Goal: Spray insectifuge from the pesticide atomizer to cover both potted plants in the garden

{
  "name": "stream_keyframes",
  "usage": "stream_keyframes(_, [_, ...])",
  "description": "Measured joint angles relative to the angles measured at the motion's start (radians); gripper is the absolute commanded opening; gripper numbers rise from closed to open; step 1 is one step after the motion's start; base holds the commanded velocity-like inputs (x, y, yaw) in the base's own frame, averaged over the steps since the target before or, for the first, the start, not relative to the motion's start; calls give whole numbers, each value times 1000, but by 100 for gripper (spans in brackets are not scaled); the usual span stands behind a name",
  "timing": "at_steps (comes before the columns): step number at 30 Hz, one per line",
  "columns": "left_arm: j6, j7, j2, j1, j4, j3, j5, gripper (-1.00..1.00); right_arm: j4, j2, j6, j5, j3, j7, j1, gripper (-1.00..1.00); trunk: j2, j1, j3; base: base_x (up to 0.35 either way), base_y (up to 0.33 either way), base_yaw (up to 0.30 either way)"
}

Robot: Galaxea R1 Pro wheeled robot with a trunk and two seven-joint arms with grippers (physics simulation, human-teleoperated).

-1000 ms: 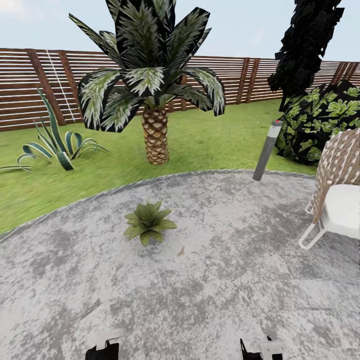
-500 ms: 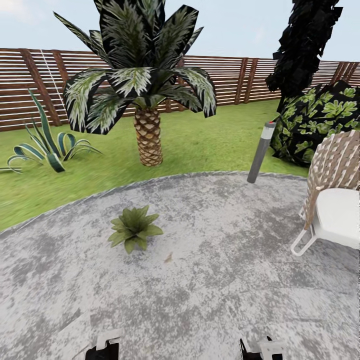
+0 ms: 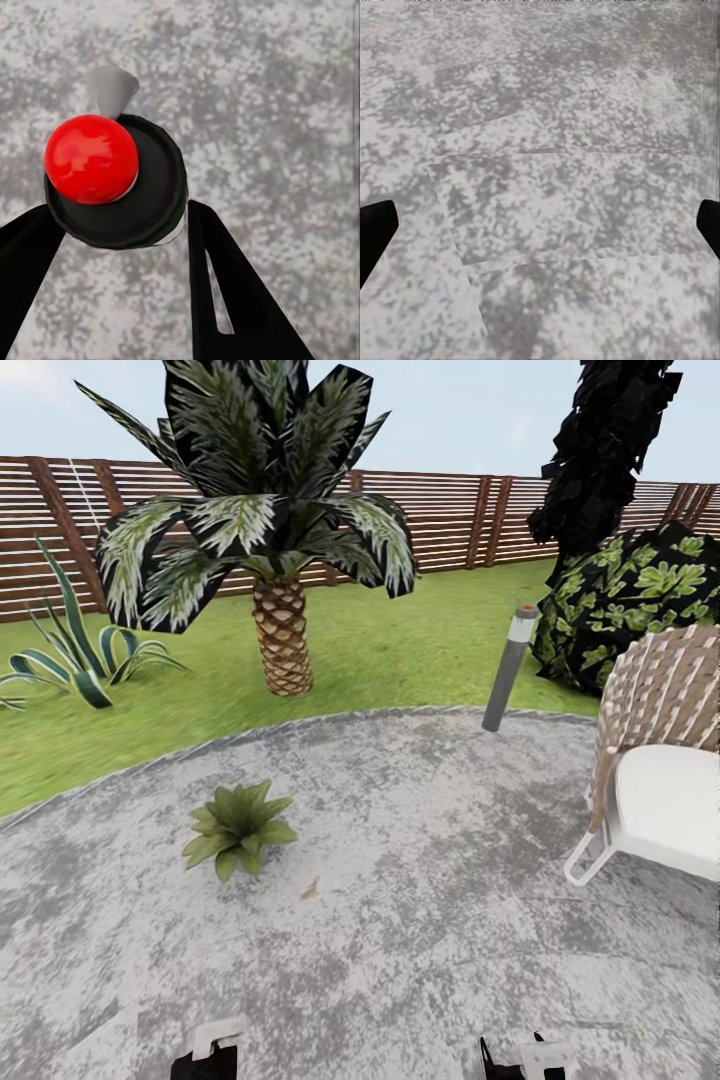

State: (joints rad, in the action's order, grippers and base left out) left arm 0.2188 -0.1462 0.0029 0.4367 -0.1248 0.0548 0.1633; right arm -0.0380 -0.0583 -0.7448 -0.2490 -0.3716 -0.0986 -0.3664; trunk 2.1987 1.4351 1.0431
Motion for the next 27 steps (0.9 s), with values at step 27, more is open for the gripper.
stream_keyframes(27, [2,6,0,0,0,0,0,-100,0,0,0,2,0,0,0,100,0,0,0,170,-251,241])
